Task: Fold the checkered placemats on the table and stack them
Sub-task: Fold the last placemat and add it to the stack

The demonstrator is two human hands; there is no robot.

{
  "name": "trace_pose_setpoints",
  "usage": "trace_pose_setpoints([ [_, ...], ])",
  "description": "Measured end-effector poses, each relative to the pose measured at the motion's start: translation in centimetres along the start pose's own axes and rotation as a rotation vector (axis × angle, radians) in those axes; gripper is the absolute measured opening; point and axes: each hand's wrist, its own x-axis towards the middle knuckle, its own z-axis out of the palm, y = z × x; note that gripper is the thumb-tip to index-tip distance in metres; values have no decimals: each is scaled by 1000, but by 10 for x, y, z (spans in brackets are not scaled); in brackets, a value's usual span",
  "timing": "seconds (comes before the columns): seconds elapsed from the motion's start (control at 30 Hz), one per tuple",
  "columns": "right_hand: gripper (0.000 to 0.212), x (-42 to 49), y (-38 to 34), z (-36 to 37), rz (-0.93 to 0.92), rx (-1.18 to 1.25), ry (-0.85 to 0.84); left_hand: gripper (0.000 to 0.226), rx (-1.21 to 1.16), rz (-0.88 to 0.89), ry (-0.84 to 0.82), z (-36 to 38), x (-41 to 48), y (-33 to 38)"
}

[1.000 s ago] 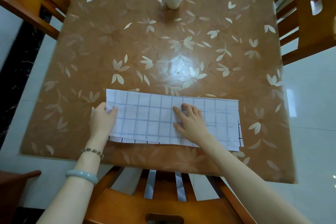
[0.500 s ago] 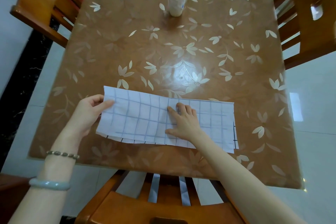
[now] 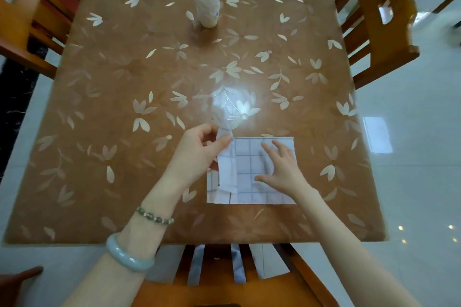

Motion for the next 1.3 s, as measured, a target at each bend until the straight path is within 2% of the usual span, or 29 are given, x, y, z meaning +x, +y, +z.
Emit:
trace_pose_setpoints([
  [0.2, 66, -25, 57, -25, 135, -66, 31, 14, 219, 46, -93, 82, 14, -14],
  [0.3, 66, -30, 66, -22, 137, -108, 20, 17, 369, 37, -33, 116, 29, -39],
  [0.47, 67, -31, 71, -22, 131, -95, 40, 20, 434, -26, -4, 150, 45, -67],
  [0.57, 66, -31, 73, -23, 113, -90, 47, 19, 364, -116, -27, 161, 54, -79],
  [0.63, 60, -32, 75, -22, 83, -76, 83, 31, 204, -204, -58, 167, 57, -82],
  [0.7, 52, -33, 78, -20, 55, -42, 132, 44, 179, -212, -72, 164, 55, -84],
  [0.77, 48, -33, 81, -19, 37, -11, 143, 46, 334, -83, -14, 144, 50, -90],
  [0.87, 44, -32, 82, -22, 39, 48, 129, 52, 790, 181, 96, 92, 44, -115],
  [0.97, 39, -29, 80, -24, 142, 137, 115, 67, 1143, 197, 24, 43, 41, -151],
  [1.1, 30, -29, 74, -21, 212, 251, 170, 74, 1336, 201, -68, 20, 37, -174],
  [1.2, 24, -27, 71, -16, 242, 263, 257, 80, 1383, 195, -88, 22, 36, -176],
  [1.3, 22, -23, 70, -14, 280, 270, 265, 85, 1414, 188, -92, 26, 37, -177],
])
